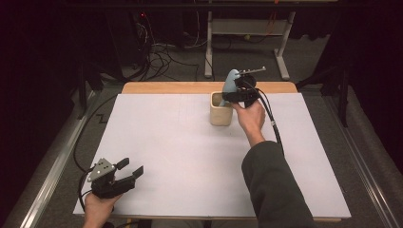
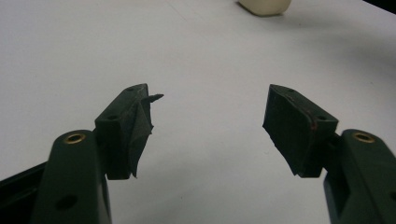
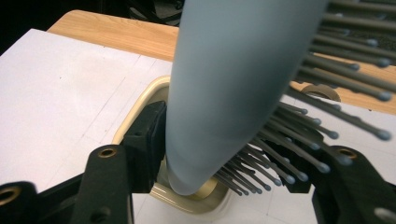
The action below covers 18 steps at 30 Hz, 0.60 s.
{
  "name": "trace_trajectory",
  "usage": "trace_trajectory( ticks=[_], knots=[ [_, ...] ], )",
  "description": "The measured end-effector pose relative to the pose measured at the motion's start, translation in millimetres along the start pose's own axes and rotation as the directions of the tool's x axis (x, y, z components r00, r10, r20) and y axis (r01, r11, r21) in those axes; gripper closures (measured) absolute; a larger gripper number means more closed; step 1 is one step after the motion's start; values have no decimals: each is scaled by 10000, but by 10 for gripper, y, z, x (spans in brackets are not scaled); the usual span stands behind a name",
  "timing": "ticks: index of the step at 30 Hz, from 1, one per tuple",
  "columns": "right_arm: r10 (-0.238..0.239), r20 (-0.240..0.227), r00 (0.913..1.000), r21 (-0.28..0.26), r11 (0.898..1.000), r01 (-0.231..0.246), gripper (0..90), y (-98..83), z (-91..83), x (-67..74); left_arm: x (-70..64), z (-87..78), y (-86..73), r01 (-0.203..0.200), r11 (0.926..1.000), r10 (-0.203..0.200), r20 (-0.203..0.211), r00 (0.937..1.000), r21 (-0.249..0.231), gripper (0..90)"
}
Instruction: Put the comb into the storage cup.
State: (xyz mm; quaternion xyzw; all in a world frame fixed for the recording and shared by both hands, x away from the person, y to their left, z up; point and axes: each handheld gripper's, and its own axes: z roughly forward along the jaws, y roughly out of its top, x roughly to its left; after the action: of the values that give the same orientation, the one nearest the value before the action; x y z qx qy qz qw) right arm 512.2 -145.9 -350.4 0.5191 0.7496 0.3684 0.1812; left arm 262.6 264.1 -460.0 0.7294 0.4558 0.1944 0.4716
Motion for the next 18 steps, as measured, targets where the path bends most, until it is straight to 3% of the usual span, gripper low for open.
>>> trace_trajectory(
  ticks=[6,18],
  knots=[
    [-156,10,9999,-72,9999,156,410,7,-35,30,-4,-6,0,-22,10000,22,-35,10000,-24,330],
    [-13,25,10000,-168,9999,13,360,7,-74,26,3,-6,0,-24,10000,24,-30,10000,-11,330]
  ],
)
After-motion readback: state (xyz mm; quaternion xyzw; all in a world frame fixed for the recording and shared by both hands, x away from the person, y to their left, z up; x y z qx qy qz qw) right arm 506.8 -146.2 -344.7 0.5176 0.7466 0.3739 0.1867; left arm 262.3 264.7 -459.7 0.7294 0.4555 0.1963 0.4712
